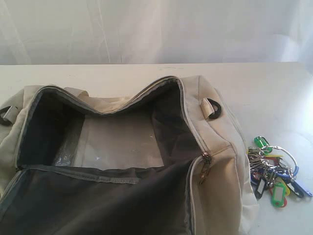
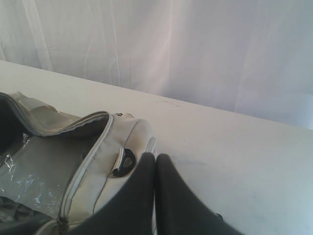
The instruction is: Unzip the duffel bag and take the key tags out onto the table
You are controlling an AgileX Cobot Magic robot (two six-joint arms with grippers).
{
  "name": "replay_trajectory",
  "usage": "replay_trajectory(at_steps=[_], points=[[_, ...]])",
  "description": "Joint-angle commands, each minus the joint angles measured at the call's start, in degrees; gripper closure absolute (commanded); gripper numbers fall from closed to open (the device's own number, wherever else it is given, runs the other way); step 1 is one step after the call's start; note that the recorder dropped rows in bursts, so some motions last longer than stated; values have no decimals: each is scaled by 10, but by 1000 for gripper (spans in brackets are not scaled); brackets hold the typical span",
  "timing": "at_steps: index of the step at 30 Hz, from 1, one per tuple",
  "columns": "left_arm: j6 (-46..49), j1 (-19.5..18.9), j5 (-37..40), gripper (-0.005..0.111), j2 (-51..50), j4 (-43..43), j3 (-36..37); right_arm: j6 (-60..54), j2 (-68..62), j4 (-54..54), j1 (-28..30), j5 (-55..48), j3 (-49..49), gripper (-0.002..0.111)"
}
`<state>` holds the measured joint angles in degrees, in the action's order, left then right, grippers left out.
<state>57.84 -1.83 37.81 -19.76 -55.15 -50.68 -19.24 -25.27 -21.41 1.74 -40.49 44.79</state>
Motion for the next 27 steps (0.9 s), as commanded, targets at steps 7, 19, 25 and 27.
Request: replay_trajectory(at_steps=[7,19,25,27], points=[[19,5,-5,107,107,-9,74,0,3,2,5,5,-3,108],[2,5,-61,107,103,-72,218,0,3,2,5,5,-3,108],[-181,3,-110,107,122,101,311,0,3,2,5,4,-3,108],[-272,3,-132,107,137,177,346,0,3,2,5,4,-3,108]])
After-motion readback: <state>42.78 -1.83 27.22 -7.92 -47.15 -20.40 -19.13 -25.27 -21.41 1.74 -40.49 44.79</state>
